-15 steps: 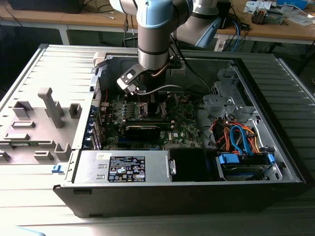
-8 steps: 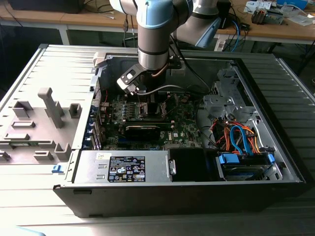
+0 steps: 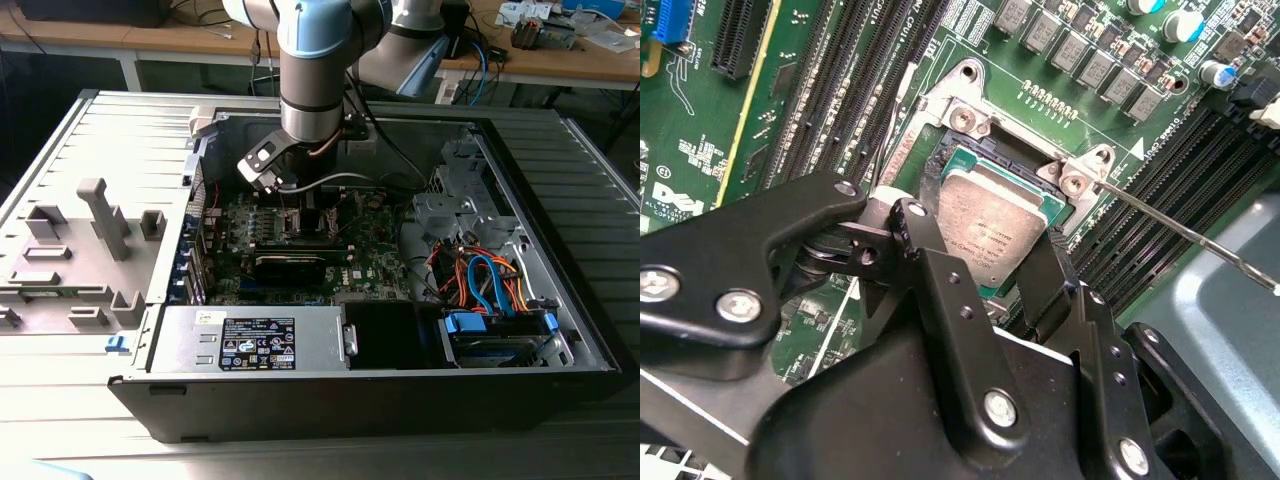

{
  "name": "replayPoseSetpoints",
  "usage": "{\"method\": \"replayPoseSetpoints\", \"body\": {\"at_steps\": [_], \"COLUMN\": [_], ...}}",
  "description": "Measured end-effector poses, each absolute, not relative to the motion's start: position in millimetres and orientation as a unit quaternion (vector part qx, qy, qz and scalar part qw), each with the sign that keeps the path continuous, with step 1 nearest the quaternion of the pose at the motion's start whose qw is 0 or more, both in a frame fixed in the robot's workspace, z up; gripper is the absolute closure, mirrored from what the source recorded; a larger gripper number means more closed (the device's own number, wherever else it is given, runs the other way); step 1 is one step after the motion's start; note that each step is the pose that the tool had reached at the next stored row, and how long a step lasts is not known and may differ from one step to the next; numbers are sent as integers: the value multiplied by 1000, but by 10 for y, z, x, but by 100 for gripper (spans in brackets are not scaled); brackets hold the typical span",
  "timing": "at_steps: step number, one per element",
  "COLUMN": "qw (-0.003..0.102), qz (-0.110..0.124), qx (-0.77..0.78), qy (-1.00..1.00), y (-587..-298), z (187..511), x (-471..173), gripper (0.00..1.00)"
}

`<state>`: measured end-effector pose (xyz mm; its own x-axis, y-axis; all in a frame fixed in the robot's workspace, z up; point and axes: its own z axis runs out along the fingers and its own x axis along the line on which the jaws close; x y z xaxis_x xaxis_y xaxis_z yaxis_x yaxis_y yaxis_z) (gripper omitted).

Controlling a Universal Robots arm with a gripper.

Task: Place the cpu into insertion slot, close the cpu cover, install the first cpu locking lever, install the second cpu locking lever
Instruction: 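Place the cpu into insertion slot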

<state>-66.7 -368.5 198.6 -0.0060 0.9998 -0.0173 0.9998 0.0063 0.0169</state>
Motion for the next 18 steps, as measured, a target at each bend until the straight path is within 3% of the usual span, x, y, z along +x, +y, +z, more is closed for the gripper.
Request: {"method": "replayPoseSetpoints", "body": {"at_steps": [12,13,18], "qw": [12,12,12], "qz": [0,0,0], "qx": [705,705,705], "qy": [709,709,709], "y": [-3717,-3717,-3717], "z": [1985,1986,1986], "x": [-667,-667,-666], "gripper": [45,38,38]}}
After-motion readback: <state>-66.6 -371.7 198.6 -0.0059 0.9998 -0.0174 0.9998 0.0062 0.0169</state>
